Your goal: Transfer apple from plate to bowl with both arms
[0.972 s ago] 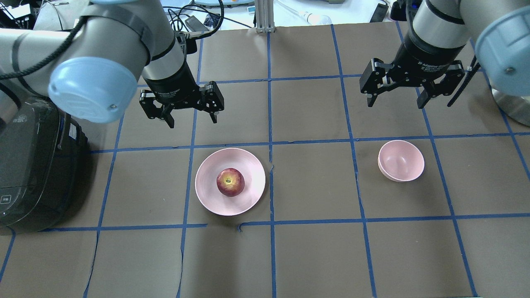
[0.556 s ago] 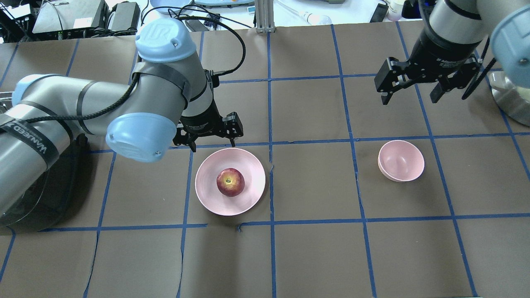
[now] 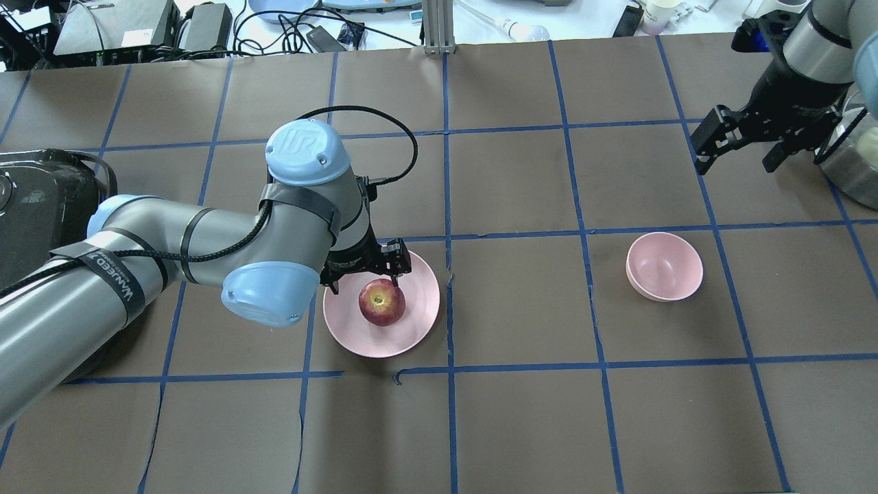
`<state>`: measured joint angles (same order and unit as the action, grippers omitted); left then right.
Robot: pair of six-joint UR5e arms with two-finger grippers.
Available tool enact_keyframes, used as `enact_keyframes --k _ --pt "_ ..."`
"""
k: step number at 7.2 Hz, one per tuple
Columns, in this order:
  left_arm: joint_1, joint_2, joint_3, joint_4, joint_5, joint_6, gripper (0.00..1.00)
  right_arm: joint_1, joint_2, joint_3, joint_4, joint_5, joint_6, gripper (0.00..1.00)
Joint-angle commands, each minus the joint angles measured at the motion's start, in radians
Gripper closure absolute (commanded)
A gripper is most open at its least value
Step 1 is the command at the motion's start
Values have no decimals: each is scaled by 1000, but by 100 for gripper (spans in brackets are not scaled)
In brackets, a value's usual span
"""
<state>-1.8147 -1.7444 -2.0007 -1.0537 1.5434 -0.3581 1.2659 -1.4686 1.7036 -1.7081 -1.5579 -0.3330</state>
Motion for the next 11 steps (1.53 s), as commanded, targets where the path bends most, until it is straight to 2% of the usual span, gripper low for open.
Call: enact_keyframes --k 1,3,4,6,7,8,9,10,11 --pt "-6 -42 -13 43 -6 -25 0 -17 46 184 -191 1 -26 0" --pt "-9 -88 -13 98 -6 -24 0 -23 74 350 -426 -16 -64 0" --pt "-9 -104 -13 100 -6 -24 0 -42 105 376 -477 -14 -66 0" --pt "-9 -119 -15 103 -5 -13 0 -56 140 381 -475 -7 -64 0" --pt "-11 -122 -13 106 -5 -13 3 -56 149 386 -469 -8 -63 25" --pt "-9 -125 -13 106 -6 -13 8 -56 149 384 -467 -7 -54 68" --pt "-11 -129 -12 106 -9 -9 28 -56 149 380 -463 -11 -52 97" --pt "-9 -132 -10 106 -9 -7 62 -56 143 376 -458 -17 -46 100" --pt "-11 -132 -7 107 -9 -7 85 -56 134 372 -431 -11 -38 100"
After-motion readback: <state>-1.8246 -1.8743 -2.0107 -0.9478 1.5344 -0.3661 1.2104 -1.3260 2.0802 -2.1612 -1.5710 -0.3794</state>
